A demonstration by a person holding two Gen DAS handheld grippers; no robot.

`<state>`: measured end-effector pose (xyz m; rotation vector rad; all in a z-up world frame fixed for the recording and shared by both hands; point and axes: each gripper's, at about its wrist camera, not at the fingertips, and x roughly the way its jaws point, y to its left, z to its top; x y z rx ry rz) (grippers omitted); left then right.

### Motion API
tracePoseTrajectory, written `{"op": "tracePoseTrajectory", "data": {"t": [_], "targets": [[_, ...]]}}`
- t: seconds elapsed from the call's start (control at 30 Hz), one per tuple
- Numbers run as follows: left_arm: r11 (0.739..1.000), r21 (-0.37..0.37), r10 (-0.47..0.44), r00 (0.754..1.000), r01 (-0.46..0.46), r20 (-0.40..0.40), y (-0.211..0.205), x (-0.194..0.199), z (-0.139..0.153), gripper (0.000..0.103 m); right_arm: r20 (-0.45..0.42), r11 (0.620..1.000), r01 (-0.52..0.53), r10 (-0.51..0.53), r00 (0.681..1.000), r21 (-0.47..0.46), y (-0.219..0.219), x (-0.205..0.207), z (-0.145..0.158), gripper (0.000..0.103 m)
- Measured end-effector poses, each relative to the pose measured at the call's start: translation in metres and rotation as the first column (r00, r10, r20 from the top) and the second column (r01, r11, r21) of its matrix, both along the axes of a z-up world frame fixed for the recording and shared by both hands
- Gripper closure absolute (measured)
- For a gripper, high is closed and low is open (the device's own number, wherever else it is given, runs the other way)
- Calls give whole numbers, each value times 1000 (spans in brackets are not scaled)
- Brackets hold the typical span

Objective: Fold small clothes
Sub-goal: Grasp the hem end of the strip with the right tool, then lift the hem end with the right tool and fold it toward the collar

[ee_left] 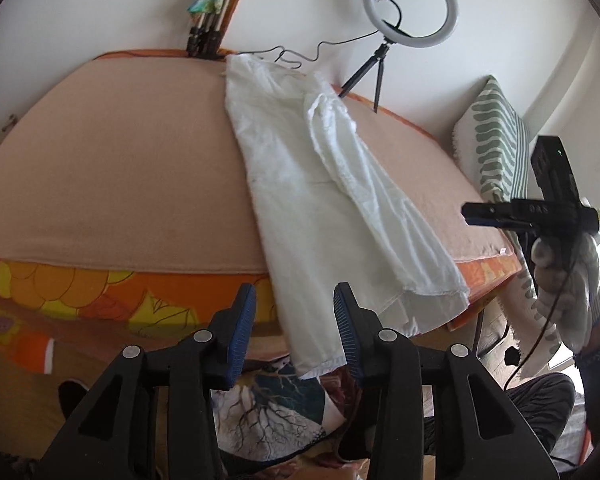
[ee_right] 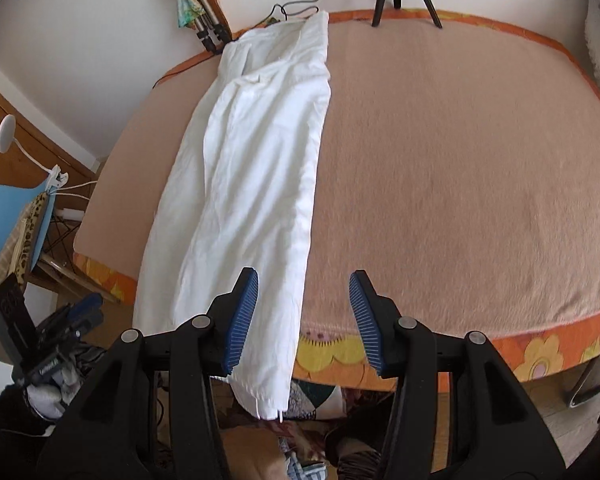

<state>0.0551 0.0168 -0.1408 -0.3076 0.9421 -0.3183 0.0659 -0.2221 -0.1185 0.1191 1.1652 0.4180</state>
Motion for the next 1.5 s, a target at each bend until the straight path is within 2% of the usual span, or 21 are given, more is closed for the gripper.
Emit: {"op": "tracePoseTrajectory", "data": {"t": [0.1,0.23,0.33,0.4,0.43,0.47,0.53,0.6,0.73,0.83,0.9,0.93,0.97,1.03,1.1,1.13,1.2,1.23,1.27,1.33,1.5], "targets": [[999,-38,-5,997,1,-83,6,2,-22,64,-66,999,-27,29,997,35,-1,-23,-28,53],[993,-120,-11,989,-7,-148,0,1,-38,64,-89,997,-57,62,994,55,5,-28,-43,56],[988,-156,-32,986,6,-164,-9,2,-44,64,-106,994,-71,79,991,84,6,-29,-47,87],[977,-212,-40,981,-1,-188,-11,4,-51,71,-83,994,-86,92,992,74,10,-31,-46,91],[975,-221,-41,981,-3,-191,-12,4,-52,96,-77,993,-89,95,993,79,10,-32,-46,94],[978,-211,-35,984,-3,-177,-13,3,-51,98,-82,993,-77,85,993,94,9,-31,-47,96],[979,-202,-41,987,9,-154,-16,1,-46,99,-98,989,-49,63,993,142,-1,-31,-45,97],[981,-195,-39,991,13,-128,-14,-3,-39,99,-83,992,-41,51,995,118,-11,-33,-45,97],[989,-142,-51,995,38,-89,-12,-7,-36,99,-134,994,-27,42,990,110,-17,-32,-63,97],[986,-161,-59,993,41,-104,-5,-7,-40,97,-156,991,-34,55,986,132,-20,-30,-64,93],[983,-175,-72,990,50,-123,-4,-5,-41,87,-164,988,-49,73,984,145,-22,-32,-62,82],[981,-187,-78,989,53,-129,-4,-2,-42,81,-158,987,-55,79,984,150,-23,-35,-61,72],[979,-196,-86,987,59,-135,-5,-1,-43,81,-156,988,-66,88,984,143,-23,-37,-62,67],[978,-196,-103,983,72,-151,-9,1,-45,81,-168,985,-81,106,980,152,-21,-38,-65,67],[971,-230,-113,978,71,-177,-11,3,-51,81,-193,980,-90,124,973,179,-16,-38,-72,67],[965,-254,-119,975,69,-186,-11,4,-54,83,-193,979,-100,135,972,179,-13,-38,-74,67],[966,-246,-130,974,82,-186,-16,5,-54,89,-197,971,-129,169,966,201,-5,-39,-75,67],[968,-236,-126,977,83,-172,-17,4,-52,95,-190,971,-130,169,967,201,-3,-39,-74,70],[969,-233,-127,978,87,-165,-19,3,-49,96,-182,971,-128,166,969,204,-3,-40,-73,82],[969,-228,-126,981,91,-144,-21,0,-42,98,-189,964,-119,166,968,238,-4,-39,-72,92],[961,-260,-124,987,93,-106,-18,-1,-22,98,-167,935,-90,155,974,342,-9,-40,-60,95]]}}
